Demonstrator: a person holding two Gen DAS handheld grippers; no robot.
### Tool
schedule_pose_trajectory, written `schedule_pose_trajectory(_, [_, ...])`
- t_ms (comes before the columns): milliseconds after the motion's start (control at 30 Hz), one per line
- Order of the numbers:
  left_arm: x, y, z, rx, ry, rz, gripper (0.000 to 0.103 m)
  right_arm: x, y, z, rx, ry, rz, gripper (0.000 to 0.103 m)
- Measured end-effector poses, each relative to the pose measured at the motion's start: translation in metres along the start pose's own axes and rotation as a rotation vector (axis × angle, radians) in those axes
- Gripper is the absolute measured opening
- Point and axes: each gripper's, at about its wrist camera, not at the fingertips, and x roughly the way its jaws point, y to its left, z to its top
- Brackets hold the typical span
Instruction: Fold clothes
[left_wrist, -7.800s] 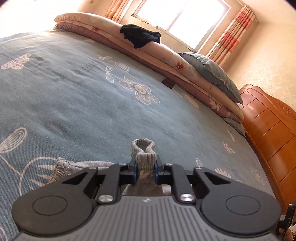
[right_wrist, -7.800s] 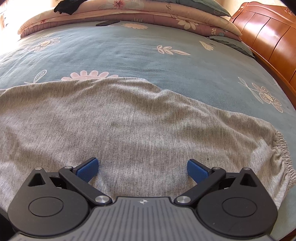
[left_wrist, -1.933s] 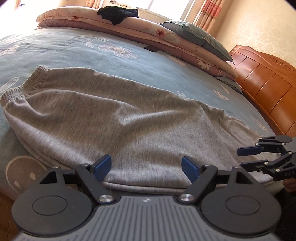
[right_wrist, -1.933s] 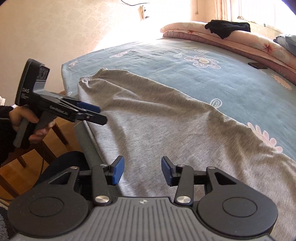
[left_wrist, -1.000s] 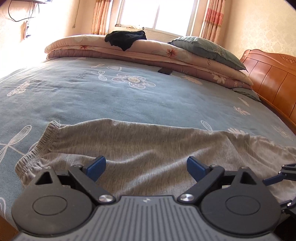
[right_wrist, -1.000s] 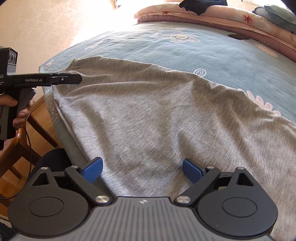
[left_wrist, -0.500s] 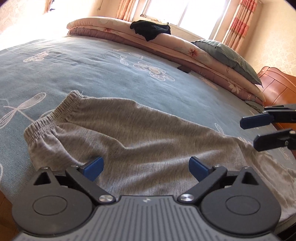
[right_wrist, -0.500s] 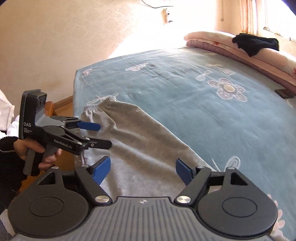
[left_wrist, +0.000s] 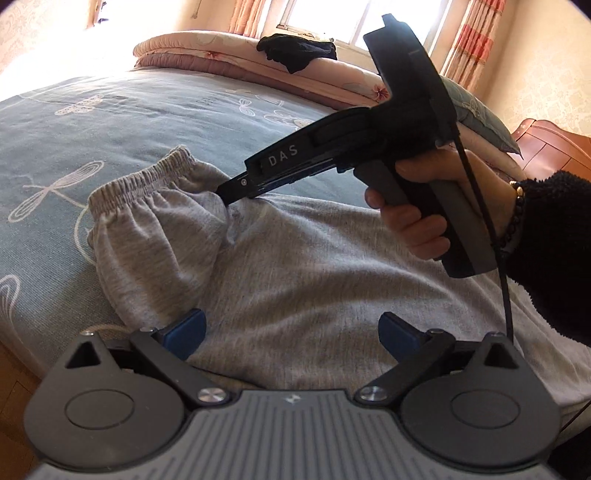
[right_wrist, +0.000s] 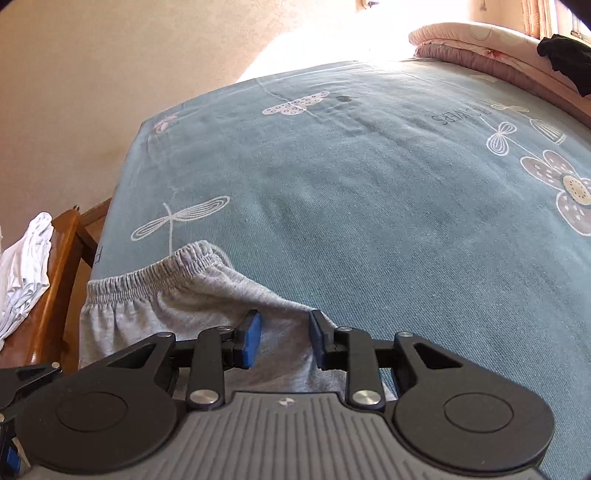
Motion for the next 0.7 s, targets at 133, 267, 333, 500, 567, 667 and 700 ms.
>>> schedule_pose_trajectory(133, [-0.009,-0.008,0.003,0.056,-0.035,0.004,0.099,-0.036,0.004,-0.011,-0.018,-0.018,-0.019,0.051])
schedule_pose_trajectory(267, [-0.018,-0.002,0.003,0.001,-0.079,-0.013,0.099,-0.086,0.008,-0.045,-0.024,-0.019,-0.005,0.057])
schedule_pose_trajectory(333, [-0.027,0.003,0.004,-0.03,-0.107,-0.005,0.099,-0.1,0.011,-0.064,-0.04,-0.001,0.007,0.06])
schedule_pose_trajectory(500, [-0.068,0.024,0.013,-0.125,-0.226,0.078,0.099,-0.103,0.034,-0.093,-0.066,-0.003,0.15,0.069])
schedule_pose_trajectory(567, [-0.076,0.03,0.018,-0.15,-0.26,0.075,0.099,-0.093,0.053,-0.093,-0.102,-0.037,0.208,0.079])
schedule_pose_trajectory(667, [-0.083,0.034,0.023,-0.171,-0.286,0.072,0.1,-0.068,0.079,-0.089,-0.168,-0.043,0.211,0.085])
schedule_pose_trajectory(700, [-0.084,0.033,0.023,-0.167,-0.284,0.074,0.1,-0.058,0.085,-0.09,-0.163,-0.008,0.21,0.085])
